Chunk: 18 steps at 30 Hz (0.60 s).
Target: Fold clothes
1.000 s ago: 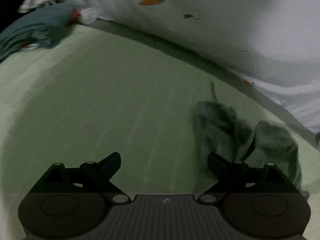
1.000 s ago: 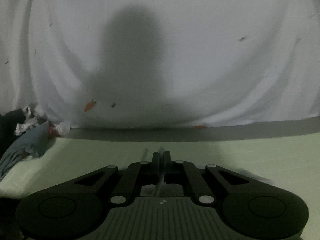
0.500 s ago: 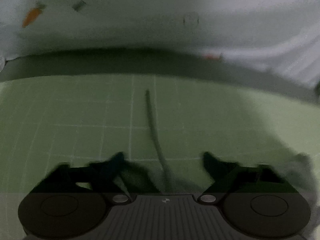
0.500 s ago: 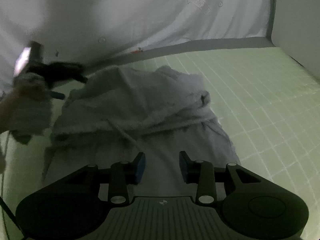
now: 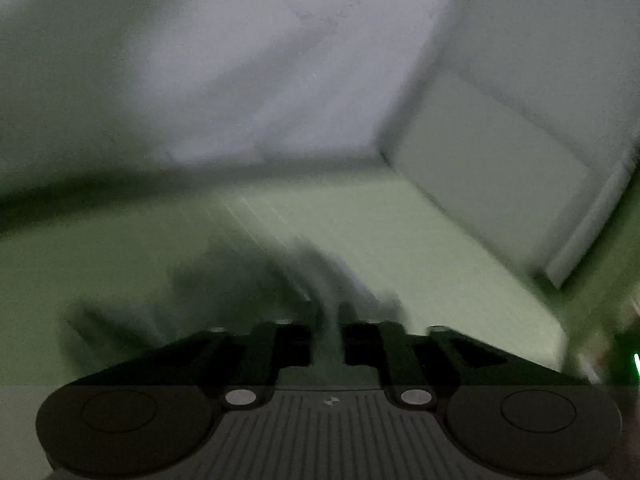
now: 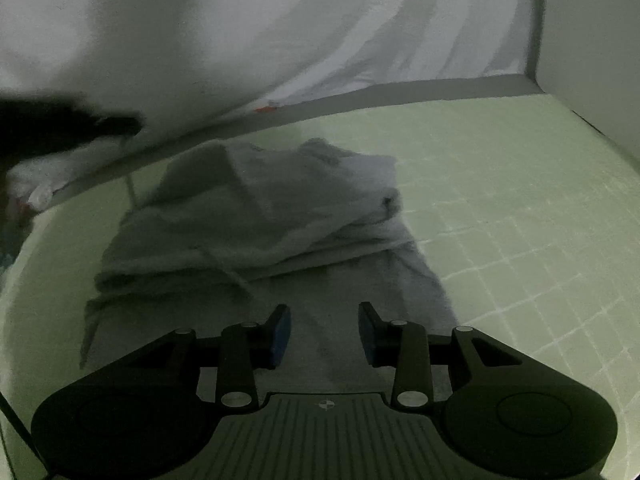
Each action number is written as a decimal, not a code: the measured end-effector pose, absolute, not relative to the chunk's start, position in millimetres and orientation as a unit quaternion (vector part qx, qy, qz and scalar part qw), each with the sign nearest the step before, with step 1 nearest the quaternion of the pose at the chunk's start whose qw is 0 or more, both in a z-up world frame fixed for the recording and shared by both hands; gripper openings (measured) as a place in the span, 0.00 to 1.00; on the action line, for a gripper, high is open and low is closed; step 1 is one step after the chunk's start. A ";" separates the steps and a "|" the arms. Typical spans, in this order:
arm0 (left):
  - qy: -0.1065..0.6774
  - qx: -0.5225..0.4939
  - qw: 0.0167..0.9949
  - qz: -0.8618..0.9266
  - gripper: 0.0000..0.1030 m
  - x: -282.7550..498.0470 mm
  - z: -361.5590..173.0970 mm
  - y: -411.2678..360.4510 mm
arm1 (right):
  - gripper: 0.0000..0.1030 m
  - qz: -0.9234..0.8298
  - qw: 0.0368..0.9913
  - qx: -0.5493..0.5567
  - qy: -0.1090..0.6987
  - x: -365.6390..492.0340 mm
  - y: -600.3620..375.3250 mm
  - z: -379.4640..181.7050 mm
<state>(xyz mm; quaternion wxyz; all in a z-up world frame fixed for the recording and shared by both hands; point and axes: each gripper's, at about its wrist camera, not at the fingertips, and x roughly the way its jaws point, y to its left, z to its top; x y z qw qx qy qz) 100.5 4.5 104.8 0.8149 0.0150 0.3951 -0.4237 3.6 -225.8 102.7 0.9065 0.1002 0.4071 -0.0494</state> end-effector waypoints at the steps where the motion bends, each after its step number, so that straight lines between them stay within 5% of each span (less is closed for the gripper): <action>1: 0.410 0.025 0.813 -0.414 0.60 89.6 94.4 -0.9 | 0.49 -0.052 0.906 0.101 0.408 4.3 -229.5 102.3; 4: 0.444 0.008 0.816 -0.370 0.62 73.3 78.9 -14.4 | 0.53 -0.055 0.906 0.097 0.408 4.6 -240.3 102.0; 7: 0.443 0.003 0.824 -0.354 0.83 57.2 81.5 -31.1 | 0.59 -0.051 0.903 0.107 0.414 0.5 -250.0 101.4; 12: 0.429 0.003 0.840 -0.331 0.83 35.3 86.3 -44.3 | 0.70 -0.022 0.904 0.097 0.416 -13.8 -262.5 101.4; 14: 0.440 -0.016 0.848 -0.295 0.83 27.8 80.7 -43.3 | 0.83 -0.001 0.909 0.081 0.409 -20.9 -269.5 102.1; 18: 0.448 -0.067 0.874 -0.177 0.83 8.1 69.8 -15.3 | 0.88 0.037 0.916 0.041 0.397 -31.8 -285.3 98.1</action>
